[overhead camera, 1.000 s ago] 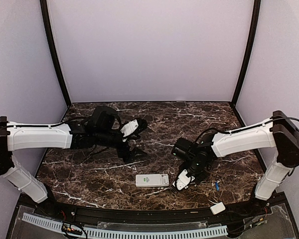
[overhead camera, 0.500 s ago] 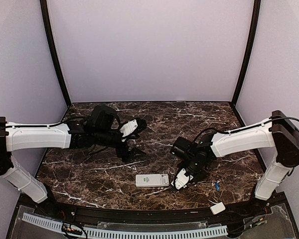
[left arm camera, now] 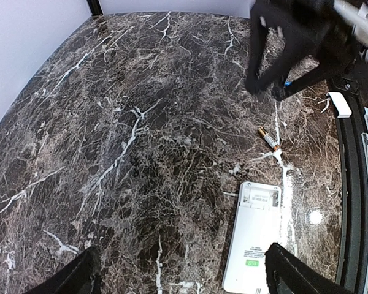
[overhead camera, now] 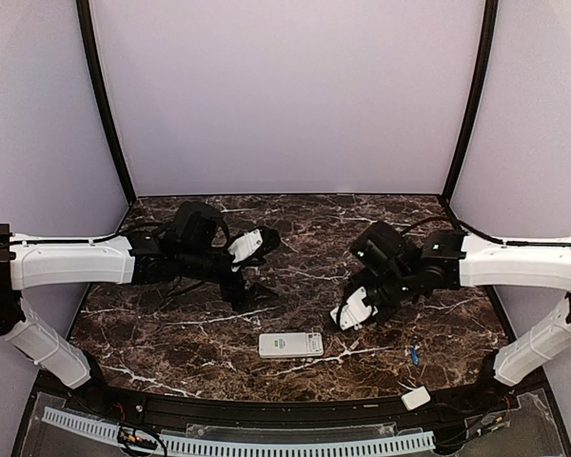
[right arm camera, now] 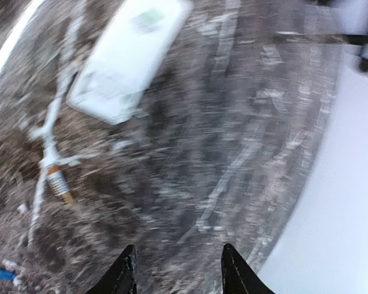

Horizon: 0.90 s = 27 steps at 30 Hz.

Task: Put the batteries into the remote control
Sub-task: Place the battery at the center of the board, then pick up the battery at the center of the board.

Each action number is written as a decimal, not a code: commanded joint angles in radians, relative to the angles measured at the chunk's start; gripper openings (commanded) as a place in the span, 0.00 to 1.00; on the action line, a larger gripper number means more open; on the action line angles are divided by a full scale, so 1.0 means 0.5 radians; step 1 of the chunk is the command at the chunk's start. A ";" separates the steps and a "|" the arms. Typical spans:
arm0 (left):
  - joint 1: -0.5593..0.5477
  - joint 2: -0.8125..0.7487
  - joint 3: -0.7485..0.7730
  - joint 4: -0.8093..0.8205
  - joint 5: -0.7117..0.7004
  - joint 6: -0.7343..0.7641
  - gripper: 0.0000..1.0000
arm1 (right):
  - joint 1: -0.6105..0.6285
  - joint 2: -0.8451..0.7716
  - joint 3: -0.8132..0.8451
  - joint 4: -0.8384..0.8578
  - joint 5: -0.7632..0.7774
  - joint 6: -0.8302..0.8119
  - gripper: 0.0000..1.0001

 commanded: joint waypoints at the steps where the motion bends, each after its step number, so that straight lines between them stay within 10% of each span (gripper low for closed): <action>1: 0.028 -0.106 -0.040 0.021 0.001 -0.021 0.93 | -0.162 -0.316 0.122 0.884 -0.082 0.868 0.47; 5: 0.064 -0.119 -0.008 0.065 -0.010 -0.130 0.94 | -0.524 -0.258 0.426 0.782 -0.291 2.274 0.67; 10: 0.085 -0.079 0.150 -0.126 -0.148 -0.285 0.94 | -0.754 0.171 0.997 -0.274 -0.478 3.323 0.48; 15: 0.098 -0.035 0.237 -0.276 -0.165 -0.374 0.95 | -0.710 0.165 0.705 -0.773 -0.068 3.681 0.47; 27: 0.100 0.019 0.228 -0.391 -0.110 -0.316 0.95 | -0.709 -0.018 -0.121 -0.915 -0.362 4.076 0.52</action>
